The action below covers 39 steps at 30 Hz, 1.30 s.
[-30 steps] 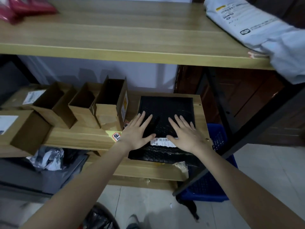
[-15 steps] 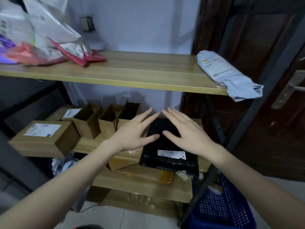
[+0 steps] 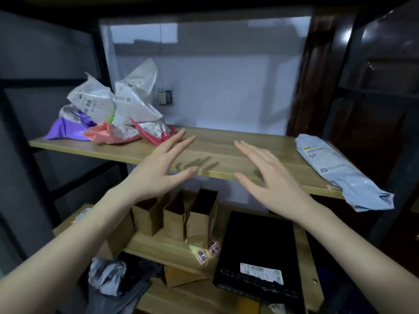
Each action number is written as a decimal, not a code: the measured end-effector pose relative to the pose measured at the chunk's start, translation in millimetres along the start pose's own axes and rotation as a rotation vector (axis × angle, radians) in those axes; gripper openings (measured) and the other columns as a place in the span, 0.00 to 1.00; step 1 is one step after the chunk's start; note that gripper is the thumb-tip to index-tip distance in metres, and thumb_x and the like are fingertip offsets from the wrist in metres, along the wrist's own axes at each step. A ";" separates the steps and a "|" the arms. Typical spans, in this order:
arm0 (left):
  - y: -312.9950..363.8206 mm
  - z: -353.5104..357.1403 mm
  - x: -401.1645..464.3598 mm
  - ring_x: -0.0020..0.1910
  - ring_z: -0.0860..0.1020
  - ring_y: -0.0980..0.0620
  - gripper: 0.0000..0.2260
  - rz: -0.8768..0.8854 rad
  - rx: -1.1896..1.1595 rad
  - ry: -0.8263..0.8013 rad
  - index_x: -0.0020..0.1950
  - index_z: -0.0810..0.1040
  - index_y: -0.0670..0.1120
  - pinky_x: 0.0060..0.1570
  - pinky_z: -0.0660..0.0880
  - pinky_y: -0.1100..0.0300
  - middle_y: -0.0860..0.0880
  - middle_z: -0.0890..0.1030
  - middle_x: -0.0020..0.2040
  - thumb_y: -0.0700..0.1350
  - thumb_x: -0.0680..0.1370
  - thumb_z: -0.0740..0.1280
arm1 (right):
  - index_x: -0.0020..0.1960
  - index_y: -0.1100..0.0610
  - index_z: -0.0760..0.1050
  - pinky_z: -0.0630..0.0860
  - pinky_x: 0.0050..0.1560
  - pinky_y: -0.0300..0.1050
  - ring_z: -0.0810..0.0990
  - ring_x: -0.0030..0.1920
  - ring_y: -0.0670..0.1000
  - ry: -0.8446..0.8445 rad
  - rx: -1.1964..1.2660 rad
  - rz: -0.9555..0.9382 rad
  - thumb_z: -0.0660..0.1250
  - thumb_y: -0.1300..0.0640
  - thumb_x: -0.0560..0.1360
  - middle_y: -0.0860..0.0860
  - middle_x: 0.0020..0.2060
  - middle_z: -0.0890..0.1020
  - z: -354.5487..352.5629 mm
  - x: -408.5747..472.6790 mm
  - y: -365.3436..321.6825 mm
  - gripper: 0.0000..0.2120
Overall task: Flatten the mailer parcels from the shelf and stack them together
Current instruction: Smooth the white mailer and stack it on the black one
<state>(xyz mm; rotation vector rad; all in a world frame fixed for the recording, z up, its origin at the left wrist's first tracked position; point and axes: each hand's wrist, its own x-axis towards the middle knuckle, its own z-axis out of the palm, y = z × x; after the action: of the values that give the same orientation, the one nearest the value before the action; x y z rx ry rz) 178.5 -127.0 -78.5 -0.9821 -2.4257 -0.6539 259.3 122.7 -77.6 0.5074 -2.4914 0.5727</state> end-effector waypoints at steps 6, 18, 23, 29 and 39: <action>-48.4 -28.5 29.8 0.73 0.59 0.56 0.30 -0.090 0.049 0.130 0.75 0.58 0.57 0.69 0.60 0.57 0.55 0.54 0.78 0.60 0.75 0.62 | 0.74 0.42 0.54 0.55 0.73 0.40 0.57 0.74 0.43 0.015 -0.030 -0.021 0.60 0.44 0.75 0.43 0.74 0.61 13.1 61.0 -4.3 0.30; -157.1 -46.7 96.9 0.68 0.70 0.46 0.25 -0.011 0.507 0.144 0.69 0.70 0.47 0.67 0.62 0.49 0.48 0.72 0.68 0.51 0.73 0.68 | 0.75 0.42 0.53 0.54 0.74 0.43 0.56 0.74 0.44 0.001 -0.038 -0.079 0.60 0.45 0.77 0.42 0.75 0.59 72.0 182.3 -20.9 0.29; -167.8 -26.4 134.4 0.42 0.80 0.49 0.19 0.080 0.806 0.138 0.44 0.82 0.51 0.46 0.63 0.55 0.53 0.82 0.42 0.46 0.55 0.77 | 0.74 0.43 0.55 0.51 0.72 0.37 0.56 0.74 0.43 -0.017 -0.077 -0.073 0.60 0.47 0.77 0.43 0.75 0.58 87.8 201.8 -19.6 0.27; -164.3 -37.7 155.0 0.34 0.78 0.50 0.13 0.187 0.694 0.337 0.35 0.82 0.53 0.39 0.68 0.58 0.56 0.81 0.32 0.40 0.57 0.79 | 0.74 0.43 0.56 0.53 0.70 0.37 0.56 0.74 0.43 -0.009 -0.139 -0.053 0.59 0.49 0.78 0.42 0.75 0.58 76.9 208.6 -7.6 0.27; -87.8 -54.7 180.7 0.42 0.78 0.56 0.03 0.313 -0.159 0.944 0.47 0.82 0.43 0.41 0.74 0.61 0.51 0.82 0.42 0.41 0.75 0.71 | 0.74 0.41 0.50 0.58 0.62 0.32 0.60 0.71 0.38 0.131 -0.044 0.032 0.62 0.38 0.73 0.37 0.72 0.61 52.9 200.4 10.7 0.35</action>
<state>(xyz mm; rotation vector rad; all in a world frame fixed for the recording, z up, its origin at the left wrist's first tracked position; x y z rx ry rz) 9.0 -120.3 42.3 -0.8178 -1.3859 -0.9316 74.6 58.8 -7.8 0.4006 -2.3856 0.5444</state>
